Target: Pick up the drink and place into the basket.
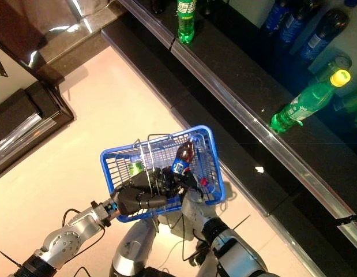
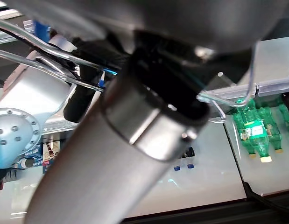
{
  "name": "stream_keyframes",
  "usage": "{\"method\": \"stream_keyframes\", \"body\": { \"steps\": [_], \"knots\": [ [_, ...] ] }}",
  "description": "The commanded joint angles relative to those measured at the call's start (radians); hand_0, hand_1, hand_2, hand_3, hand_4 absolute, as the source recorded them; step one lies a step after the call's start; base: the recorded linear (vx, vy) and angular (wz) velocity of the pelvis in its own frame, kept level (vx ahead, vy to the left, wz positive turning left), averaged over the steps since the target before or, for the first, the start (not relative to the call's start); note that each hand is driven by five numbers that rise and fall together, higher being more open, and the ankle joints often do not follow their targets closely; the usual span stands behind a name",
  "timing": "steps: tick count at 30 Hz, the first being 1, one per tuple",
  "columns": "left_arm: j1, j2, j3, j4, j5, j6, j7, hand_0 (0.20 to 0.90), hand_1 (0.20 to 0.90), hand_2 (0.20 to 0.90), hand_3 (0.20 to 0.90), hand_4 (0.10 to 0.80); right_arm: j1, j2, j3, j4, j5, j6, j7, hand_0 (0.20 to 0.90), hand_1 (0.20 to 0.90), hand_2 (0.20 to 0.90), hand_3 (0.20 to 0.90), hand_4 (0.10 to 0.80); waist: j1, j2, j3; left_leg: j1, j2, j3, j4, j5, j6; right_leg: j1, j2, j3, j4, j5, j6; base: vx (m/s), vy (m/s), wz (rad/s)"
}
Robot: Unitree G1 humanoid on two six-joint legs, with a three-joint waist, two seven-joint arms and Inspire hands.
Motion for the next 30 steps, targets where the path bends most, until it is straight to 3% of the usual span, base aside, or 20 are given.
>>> {"method": "stream_keyframes", "body": {
  "steps": [1,9,11,12,13,20,30],
  "knots": [
    [-0.138,-0.103,0.003,-0.523,-0.175,-0.106,-0.269,0.300,0.300,0.300,0.200,0.100,-0.102,0.097,-0.015,-0.010,0.177,-0.068,0.143,0.300,0.300,0.300,0.200,0.100,0.006,0.038,-0.098,0.009,0.017,0.059,0.118,-0.092,0.074,-0.075,-0.002,0.002,-0.067,0.206,-0.061,0.000,0.000,0.00],
    [-0.139,-0.081,0.020,-0.544,-0.212,-0.095,-0.281,0.300,0.300,0.300,0.200,0.100,-0.135,0.091,-0.086,0.052,0.304,-0.012,0.191,0.300,0.300,0.300,0.200,0.100,0.015,0.042,-0.104,0.007,0.016,0.055,0.118,-0.091,0.075,-0.079,-0.006,-0.005,-0.055,0.204,-0.061,0.000,0.000,0.00],
    [-0.139,-0.081,0.023,-0.545,-0.216,-0.087,-0.275,0.300,0.300,0.300,0.200,0.100,-0.149,0.081,-0.101,0.076,0.310,0.003,0.199,0.451,0.451,0.451,0.376,0.276,0.017,0.042,-0.107,0.010,0.015,0.055,0.119,-0.092,0.075,-0.079,-0.007,-0.006,-0.053,0.204,-0.061,0.000,0.000,0.00],
    [-0.139,-0.079,0.025,-0.545,-0.221,-0.085,-0.275,0.300,0.300,0.300,0.200,0.100,-0.157,0.076,-0.106,0.088,0.314,0.010,0.201,0.634,0.634,0.634,0.590,0.490,0.018,0.041,-0.109,0.010,0.014,0.056,0.119,-0.092,0.076,-0.079,-0.008,-0.006,-0.052,0.204,-0.060,0.000,0.000,0.00],
    [-0.138,-0.076,0.027,-0.545,-0.228,-0.084,-0.272,0.300,0.300,0.300,0.200,0.100,-0.164,0.067,-0.116,0.095,0.315,0.015,0.199,0.900,0.900,0.900,0.900,0.800,0.018,0.040,-0.111,0.011,0.015,0.057,0.119,-0.093,0.075,-0.079,-0.008,-0.006,-0.051,0.204,-0.060,0.000,0.000,0.00],
    [-0.135,-0.072,0.033,-0.541,-0.246,-0.072,-0.257,0.300,0.300,0.300,0.200,0.100,-0.192,0.041,-0.136,0.124,0.306,0.029,0.215,0.900,0.900,0.900,0.900,0.800,0.022,0.034,-0.113,0.009,0.017,0.060,0.120,-0.092,0.076,-0.084,-0.007,-0.005,-0.044,0.203,-0.060,0.000,0.000,0.00],
    [-0.084,-0.059,0.072,-0.538,-0.247,-0.064,-0.278,0.300,0.300,0.300,0.200,0.100,-0.122,-0.021,-0.103,0.010,0.264,0.024,0.294,0.900,0.900,0.900,0.900,0.800,0.011,0.030,-0.102,-0.002,0.019,0.069,0.111,-0.086,0.078,-0.101,-0.009,-0.002,-0.048,0.208,-0.055,-0.012,-0.001,0.00]
  ]
}}
